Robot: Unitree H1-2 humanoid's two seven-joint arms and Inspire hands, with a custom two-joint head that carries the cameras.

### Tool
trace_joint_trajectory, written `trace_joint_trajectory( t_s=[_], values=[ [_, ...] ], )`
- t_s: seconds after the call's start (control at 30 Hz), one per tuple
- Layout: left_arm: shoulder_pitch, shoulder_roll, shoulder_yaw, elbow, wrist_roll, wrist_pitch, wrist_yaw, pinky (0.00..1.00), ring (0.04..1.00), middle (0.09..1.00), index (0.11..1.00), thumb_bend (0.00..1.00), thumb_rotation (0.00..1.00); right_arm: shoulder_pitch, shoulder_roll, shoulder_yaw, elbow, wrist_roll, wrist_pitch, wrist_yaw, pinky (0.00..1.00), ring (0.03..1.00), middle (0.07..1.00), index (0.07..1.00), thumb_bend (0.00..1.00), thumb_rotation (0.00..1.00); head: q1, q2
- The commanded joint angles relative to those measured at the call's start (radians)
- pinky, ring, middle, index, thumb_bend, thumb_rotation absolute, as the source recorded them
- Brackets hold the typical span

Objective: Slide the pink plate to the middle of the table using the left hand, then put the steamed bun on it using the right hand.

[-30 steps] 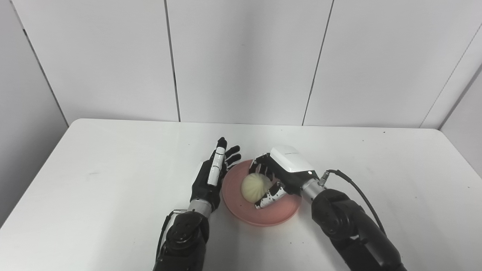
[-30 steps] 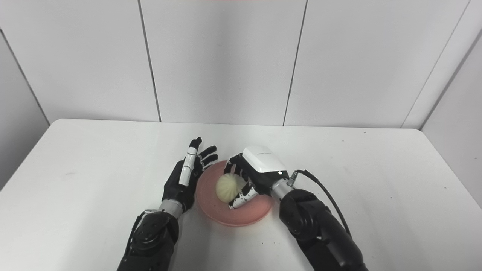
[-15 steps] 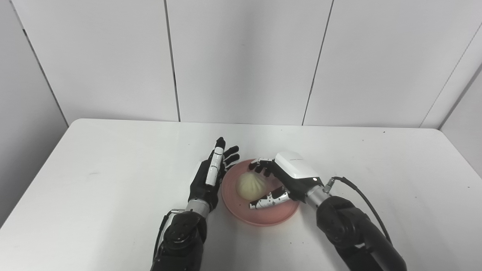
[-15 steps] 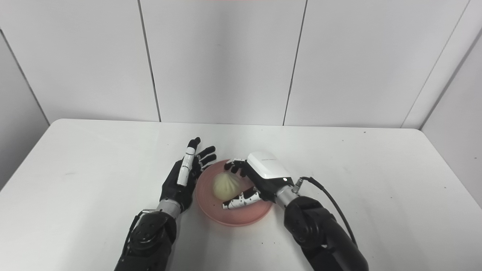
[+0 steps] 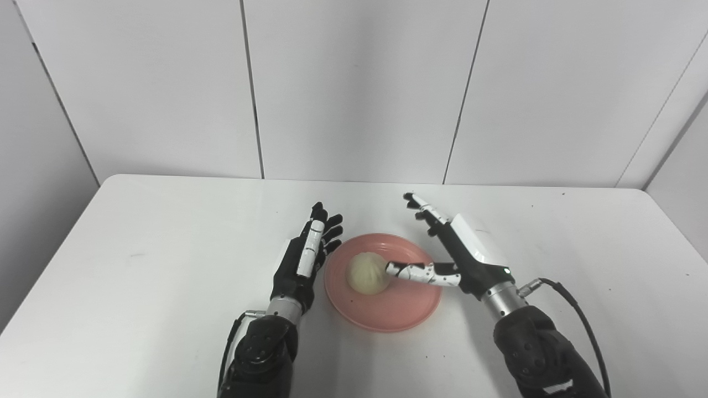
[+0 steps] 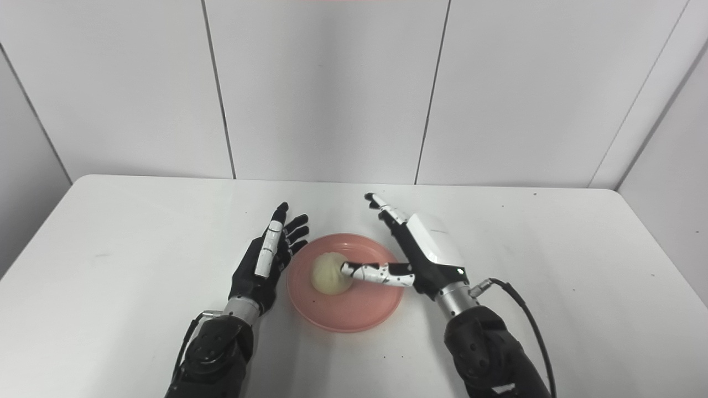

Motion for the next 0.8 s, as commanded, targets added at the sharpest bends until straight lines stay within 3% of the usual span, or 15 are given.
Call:
trace_joint_trajectory(
  t_s=[0.0,0.2,0.27,0.4,0.53,0.77],
  values=[
    [0.0,0.0,0.004,0.003,0.008,-0.049,0.012,0.89,0.901,0.892,0.996,0.68,0.94,-0.006,0.042,-0.048,0.003,0.056,-0.081,-0.097,0.67,0.792,0.845,0.89,0.91,0.86,-0.002,0.002],
    [0.005,0.006,0.004,0.028,0.014,-0.139,0.015,0.91,0.903,0.883,0.967,0.7,0.93,0.0,0.112,-0.119,0.096,0.221,-0.138,-0.121,0.7,0.805,0.859,0.896,0.73,0.99,-0.009,0.003],
    [0.009,0.012,-0.002,0.034,0.035,-0.18,0.025,0.98,0.915,0.878,0.952,0.66,0.94,0.008,0.15,-0.154,0.123,0.346,-0.119,-0.09,0.71,0.832,0.872,0.913,0.73,1.0,-0.009,0.006],
    [0.015,0.021,-0.015,0.045,0.091,-0.235,0.054,1.0,0.947,0.914,0.929,0.66,0.95,0.023,0.217,-0.215,0.138,0.517,-0.047,-0.06,0.77,0.864,0.887,0.925,0.76,1.0,-0.012,0.008],
    [0.015,0.026,-0.023,0.06,0.12,-0.247,0.065,1.0,0.998,0.994,0.953,0.66,0.97,0.032,0.238,-0.229,0.146,0.558,-0.018,-0.056,0.8,0.885,0.905,0.941,0.73,1.0,-0.016,0.008],
    [0.019,0.018,-0.027,0.073,0.167,-0.248,0.115,1.0,1.0,1.0,0.995,0.63,0.98,0.046,0.247,-0.216,0.125,0.509,0.061,-0.082,0.82,0.888,0.91,0.943,0.68,1.0,-0.02,0.01]
  ],
)
